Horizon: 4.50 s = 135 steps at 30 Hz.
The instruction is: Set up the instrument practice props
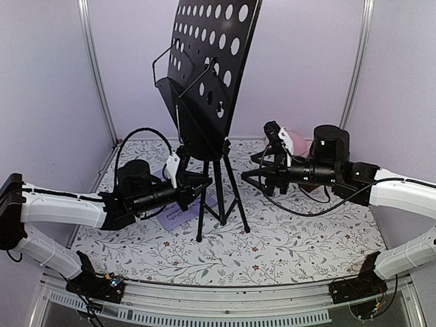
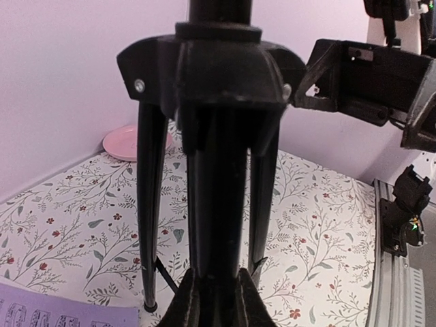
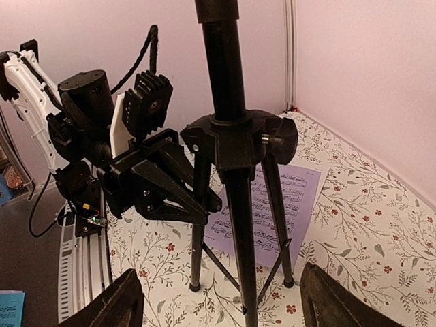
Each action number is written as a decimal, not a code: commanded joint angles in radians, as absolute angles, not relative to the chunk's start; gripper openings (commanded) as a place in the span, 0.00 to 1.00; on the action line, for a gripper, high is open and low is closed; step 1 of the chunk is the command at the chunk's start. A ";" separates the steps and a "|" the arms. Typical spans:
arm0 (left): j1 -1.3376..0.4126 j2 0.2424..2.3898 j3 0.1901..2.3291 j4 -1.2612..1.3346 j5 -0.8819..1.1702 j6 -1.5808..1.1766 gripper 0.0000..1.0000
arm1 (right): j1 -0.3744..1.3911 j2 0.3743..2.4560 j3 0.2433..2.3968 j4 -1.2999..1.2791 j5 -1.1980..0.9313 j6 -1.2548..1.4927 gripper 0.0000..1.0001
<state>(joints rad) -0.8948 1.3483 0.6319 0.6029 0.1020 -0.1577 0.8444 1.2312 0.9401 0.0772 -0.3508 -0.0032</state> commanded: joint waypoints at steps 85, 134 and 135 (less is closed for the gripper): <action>-1.013 1.457 0.683 0.283 -0.022 -0.219 0.00 | 0.828 1.635 0.673 0.494 -0.208 -0.054 0.27; -0.979 1.358 0.540 0.525 0.008 -0.080 0.60 | 0.724 1.511 0.591 0.253 -0.282 0.011 0.00; -0.959 1.345 0.522 0.550 0.003 -0.069 0.62 | 0.725 1.512 0.590 0.254 -0.285 0.011 0.00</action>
